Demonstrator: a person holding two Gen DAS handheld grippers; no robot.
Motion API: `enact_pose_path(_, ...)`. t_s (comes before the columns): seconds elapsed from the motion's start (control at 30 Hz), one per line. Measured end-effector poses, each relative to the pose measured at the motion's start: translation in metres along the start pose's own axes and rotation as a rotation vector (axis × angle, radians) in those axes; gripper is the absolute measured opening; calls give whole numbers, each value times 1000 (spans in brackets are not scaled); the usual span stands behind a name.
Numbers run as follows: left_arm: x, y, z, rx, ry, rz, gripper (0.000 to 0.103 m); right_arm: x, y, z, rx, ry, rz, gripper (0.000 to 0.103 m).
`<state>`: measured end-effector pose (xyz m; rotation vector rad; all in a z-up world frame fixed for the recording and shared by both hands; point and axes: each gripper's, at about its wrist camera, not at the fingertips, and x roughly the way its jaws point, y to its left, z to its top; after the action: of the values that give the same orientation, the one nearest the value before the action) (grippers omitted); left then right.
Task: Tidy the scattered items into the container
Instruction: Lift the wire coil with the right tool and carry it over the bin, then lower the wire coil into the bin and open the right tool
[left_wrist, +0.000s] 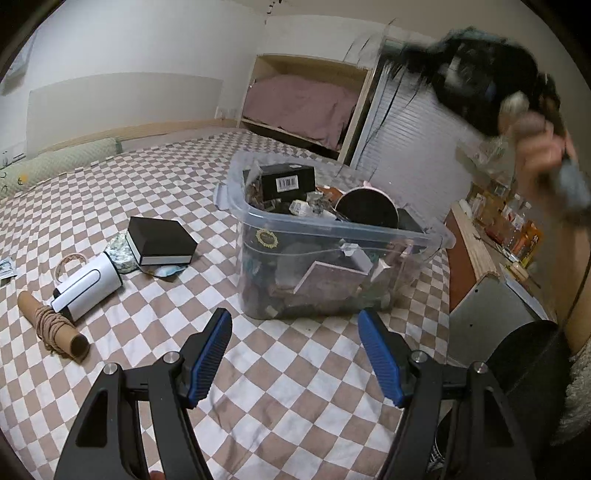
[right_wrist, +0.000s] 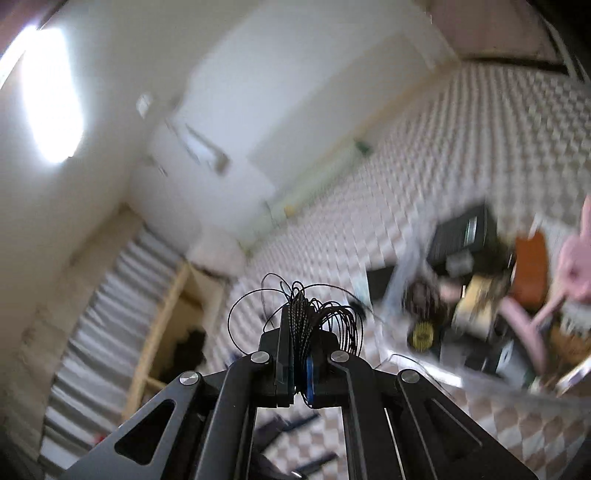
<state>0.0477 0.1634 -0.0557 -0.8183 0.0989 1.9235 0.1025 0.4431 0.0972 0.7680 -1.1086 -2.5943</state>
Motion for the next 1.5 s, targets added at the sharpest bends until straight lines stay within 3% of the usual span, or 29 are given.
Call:
enact_pose_path(0.17,10,-3,-5,19,31,0,71,-66,6,34,-24,-208,5,5)
enact_pose_path(0.37,18,1,-8,6,49,1,71,-91,-21,46,-9,-320,-157,5)
enact_pose_path(0.5,20,-1,-8,11,53,0,71,-104,-64,52,66,-386,-339,5)
enact_pose_path(0.63,25,-1,-9,11,66,0,71,-105,-91,53,40,-430,-569,5)
enact_pose_path(0.7,30,-1,-10,11,77,0,71,-94,-105,53,41,-364,-573,5)
enact_pose_path(0.83,38,-4,-12,22,98,-1,71,-53,-138,44,98,-131,-491,5)
enact_pose_path(0.93,44,-6,-13,35,109,-2,71,-14,-153,29,85,54,-519,5)
enact_pose_path(1.03,48,-8,-12,41,116,-6,71,15,-163,12,78,181,-573,5)
enact_pose_path(1.1,50,-9,-13,43,121,-6,71,24,-170,3,76,222,-633,5)
enact_pose_path(1.2,54,-9,-14,57,131,5,71,25,-182,-6,72,209,-691,5)
enact_pose_path(1.4,60,-6,-15,47,138,42,71,16,-192,-12,94,220,-688,5)
enact_pose_path(1.47,59,-6,-13,39,130,52,90,16,-189,-13,60,243,-722,5)
enact_pose_path(1.5,58,-6,-12,33,119,59,94,16,-187,-12,44,257,-746,5)
